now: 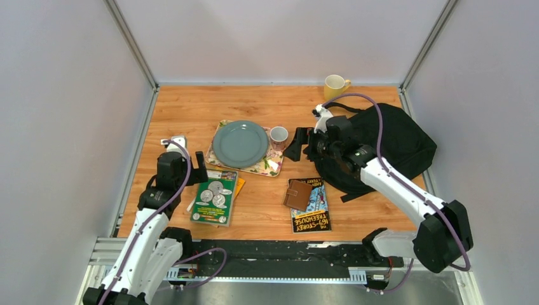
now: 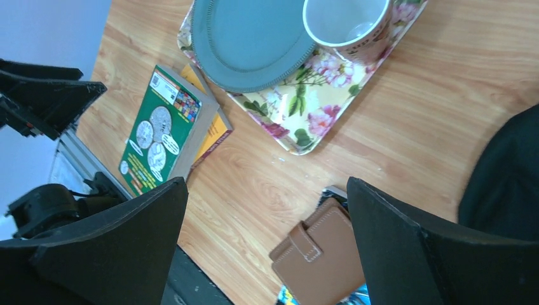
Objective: Pack the student bag
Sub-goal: Move the distractor to the center of the board.
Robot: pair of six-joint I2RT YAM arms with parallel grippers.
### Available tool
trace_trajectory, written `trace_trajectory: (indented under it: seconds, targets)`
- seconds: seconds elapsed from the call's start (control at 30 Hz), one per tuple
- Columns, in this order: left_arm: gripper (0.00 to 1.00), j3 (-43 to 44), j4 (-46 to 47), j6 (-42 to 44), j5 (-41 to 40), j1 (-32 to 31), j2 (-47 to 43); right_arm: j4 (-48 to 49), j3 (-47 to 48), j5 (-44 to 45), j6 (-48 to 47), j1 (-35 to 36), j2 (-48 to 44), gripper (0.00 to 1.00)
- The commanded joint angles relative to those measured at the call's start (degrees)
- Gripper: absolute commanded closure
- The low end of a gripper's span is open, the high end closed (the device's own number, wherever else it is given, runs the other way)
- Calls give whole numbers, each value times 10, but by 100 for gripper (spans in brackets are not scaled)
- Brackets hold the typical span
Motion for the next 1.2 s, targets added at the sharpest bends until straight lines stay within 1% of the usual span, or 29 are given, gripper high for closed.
trace_trajectory:
  seconds: [0.0,0.1,0.2,0.23,0.33,0.4,0.43,0.47,0.57,0.6,0.67,0.73,0.77,0.83,1.0,1.17]
  targets:
    - [1,-8,2,-8,-3,6,-18,57,32,37,120,22,28,0]
    - [1,-9,6,-9,-1,15,-23,94,21,62,180,49,56,0]
    - [1,-10,7,-12,5,24,-23,84,33,92,203,91,87,0]
    - [1,-10,7,-13,10,27,-23,84,36,102,206,118,94,0]
    - [1,-12,11,-13,24,35,-21,100,36,127,229,169,123,0]
    - [1,-11,12,-13,28,41,-19,98,30,176,250,191,132,0]
    - [1,-12,12,-14,33,45,-19,107,21,208,276,212,131,0]
    - [1,-13,12,-14,35,47,-18,153,-11,244,285,222,132,0]
    - [1,-14,15,-15,47,53,-18,268,-45,256,302,238,146,0]
    - [1,-14,15,-16,49,56,-18,281,-45,261,297,245,153,0]
    - [1,-16,17,-16,54,60,-18,277,-28,267,291,248,186,0]
    - [1,-16,16,-16,56,62,-18,270,1,253,292,253,217,0]
    - [1,-16,18,-17,56,62,-18,271,5,267,298,259,225,0]
    - [1,-16,16,-16,57,64,-17,285,4,284,303,275,242,0]
    - [1,-17,15,-17,61,64,-18,327,-1,322,332,283,264,0]
    - [1,-17,18,-18,68,73,-18,342,24,327,362,288,303,0]
